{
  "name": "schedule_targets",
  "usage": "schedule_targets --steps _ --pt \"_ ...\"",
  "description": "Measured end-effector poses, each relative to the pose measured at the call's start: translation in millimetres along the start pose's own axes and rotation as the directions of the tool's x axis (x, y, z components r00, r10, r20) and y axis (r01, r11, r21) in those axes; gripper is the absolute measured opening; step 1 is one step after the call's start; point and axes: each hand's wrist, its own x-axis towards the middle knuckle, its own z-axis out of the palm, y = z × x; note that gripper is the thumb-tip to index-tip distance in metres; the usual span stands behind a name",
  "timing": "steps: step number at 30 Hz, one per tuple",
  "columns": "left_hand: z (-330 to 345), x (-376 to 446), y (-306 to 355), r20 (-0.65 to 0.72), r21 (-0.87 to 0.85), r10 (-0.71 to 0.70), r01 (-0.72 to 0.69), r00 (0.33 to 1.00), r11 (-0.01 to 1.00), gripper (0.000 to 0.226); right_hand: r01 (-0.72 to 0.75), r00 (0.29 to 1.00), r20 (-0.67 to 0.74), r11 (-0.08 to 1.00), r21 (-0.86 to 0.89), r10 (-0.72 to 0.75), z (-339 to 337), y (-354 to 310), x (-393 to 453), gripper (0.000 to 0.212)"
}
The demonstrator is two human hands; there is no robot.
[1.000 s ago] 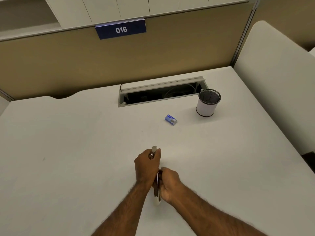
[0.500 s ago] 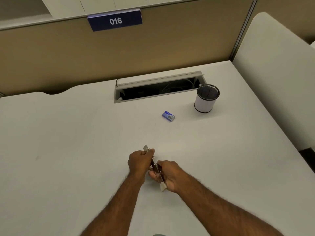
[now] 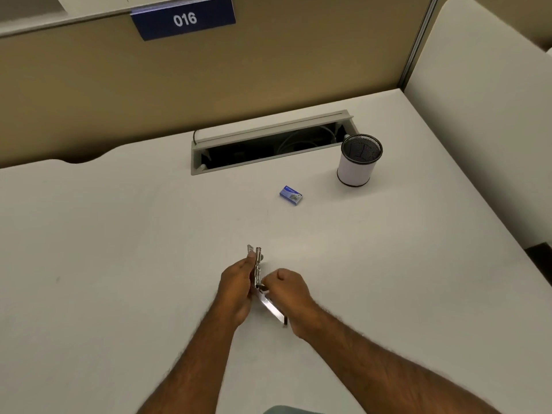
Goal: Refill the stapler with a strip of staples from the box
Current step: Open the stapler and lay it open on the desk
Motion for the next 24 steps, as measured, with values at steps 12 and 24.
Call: schedule_targets --steps 12,24 --pt "6 -3 -5 0.199 -0.233 -0.145 0.19 0.969 0.954 0.037 0.168 0.985 0.041 0.983 -0.073 -0.166 -4 -8 8 0.011" --pt "7 -8 -4 0.021 -0.04 -0.104 0.105 0.994 0.994 0.036 0.467 0.85 0.071 0.684 -0.561 -0.522 -5 -3 17 0.016"
